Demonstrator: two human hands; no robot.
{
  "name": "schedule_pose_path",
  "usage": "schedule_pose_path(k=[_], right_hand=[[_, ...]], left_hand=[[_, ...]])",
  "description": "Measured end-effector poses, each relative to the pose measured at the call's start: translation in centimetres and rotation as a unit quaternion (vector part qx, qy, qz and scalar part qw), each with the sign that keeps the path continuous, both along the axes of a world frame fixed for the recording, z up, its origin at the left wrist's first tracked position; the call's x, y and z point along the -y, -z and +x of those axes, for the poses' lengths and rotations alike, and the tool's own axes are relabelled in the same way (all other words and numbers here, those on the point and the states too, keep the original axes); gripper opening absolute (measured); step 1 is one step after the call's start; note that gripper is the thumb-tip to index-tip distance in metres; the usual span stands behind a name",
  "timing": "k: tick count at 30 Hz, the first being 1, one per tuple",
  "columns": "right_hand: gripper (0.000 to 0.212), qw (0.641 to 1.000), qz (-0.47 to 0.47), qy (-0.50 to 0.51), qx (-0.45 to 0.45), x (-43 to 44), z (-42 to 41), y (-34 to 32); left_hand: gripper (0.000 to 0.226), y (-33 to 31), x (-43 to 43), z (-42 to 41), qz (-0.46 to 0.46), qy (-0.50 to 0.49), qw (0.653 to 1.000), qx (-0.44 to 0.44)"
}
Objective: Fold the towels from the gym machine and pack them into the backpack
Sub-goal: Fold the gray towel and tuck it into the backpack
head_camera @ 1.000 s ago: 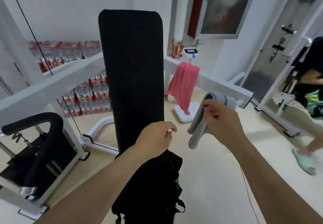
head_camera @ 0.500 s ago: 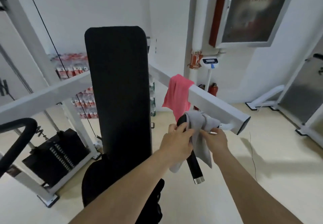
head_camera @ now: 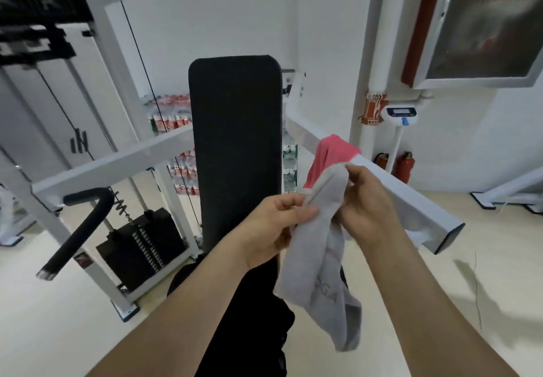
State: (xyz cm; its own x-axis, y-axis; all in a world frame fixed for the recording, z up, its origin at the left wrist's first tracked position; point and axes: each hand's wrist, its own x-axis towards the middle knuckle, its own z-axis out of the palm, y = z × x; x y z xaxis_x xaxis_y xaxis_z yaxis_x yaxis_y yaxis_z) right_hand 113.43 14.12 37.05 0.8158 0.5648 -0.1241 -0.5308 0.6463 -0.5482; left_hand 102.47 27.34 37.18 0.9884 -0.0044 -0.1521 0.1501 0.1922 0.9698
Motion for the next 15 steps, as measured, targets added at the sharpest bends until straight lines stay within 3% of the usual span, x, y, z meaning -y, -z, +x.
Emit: schedule_pose_path(k=[2, 4, 6, 7, 9, 11, 12, 13, 14, 15], right_hand=[[0.022, 1.0, 0.001, -0.017, -0.007, -1.7, -0.4, -0.7], [0.018, 0.999, -0.023, -0.031, -0.015, -3.1, -0.9, -1.6], [0.017, 0.999, -0.029, -0.042, -0.001, -3.9, -1.4, -2.5], [0.016, 0.999, -0.02, -0.04, 0.012, -4.1, -1.7, -2.8], [0.013, 0.999, -0.038, 0.011, 0.034, -4.5, -2.6, -2.9], [0.011, 0.977, -0.171, 0.094, 0.09, -5.1, -3.8, -2.2], [0.012, 0.934, -0.304, 0.119, 0.145, -5.6, -4.5, -1.5], [0.012, 0.851, -0.461, 0.122, 0.221, -6.1, -5.3, -0.6], [0.014, 0.734, -0.598, 0.101, 0.306, -6.8, -6.3, 0.3], [0.021, 0.625, -0.679, 0.079, 0.376, -7.8, -7.6, 0.8]], left_hand=[[0.007, -0.7, -1.7, -1.0, -0.048, -0.082, 0.995, 0.02], [0.01, -1.0, -3.7, -1.9, -0.037, -0.202, 0.979, 0.016], [0.017, -0.8, -6.3, -2.6, -0.034, -0.325, 0.945, -0.014], [0.018, -0.9, -7.7, -3.1, -0.078, -0.372, 0.925, -0.018], [0.018, -1.4, -10.3, -4.3, -0.207, -0.411, 0.888, 0.006], [0.018, -1.8, -12.9, -5.7, -0.234, -0.413, 0.879, 0.041], [0.019, -2.1, -13.9, -6.3, -0.21, -0.4, 0.891, 0.05], [0.022, -2.4, -14.8, -6.8, -0.184, -0.378, 0.905, 0.057], [0.026, -2.7, -15.5, -7.4, -0.169, -0.349, 0.92, 0.064], [0.03, -3.1, -16.1, -8.1, -0.162, -0.313, 0.934, 0.067]])
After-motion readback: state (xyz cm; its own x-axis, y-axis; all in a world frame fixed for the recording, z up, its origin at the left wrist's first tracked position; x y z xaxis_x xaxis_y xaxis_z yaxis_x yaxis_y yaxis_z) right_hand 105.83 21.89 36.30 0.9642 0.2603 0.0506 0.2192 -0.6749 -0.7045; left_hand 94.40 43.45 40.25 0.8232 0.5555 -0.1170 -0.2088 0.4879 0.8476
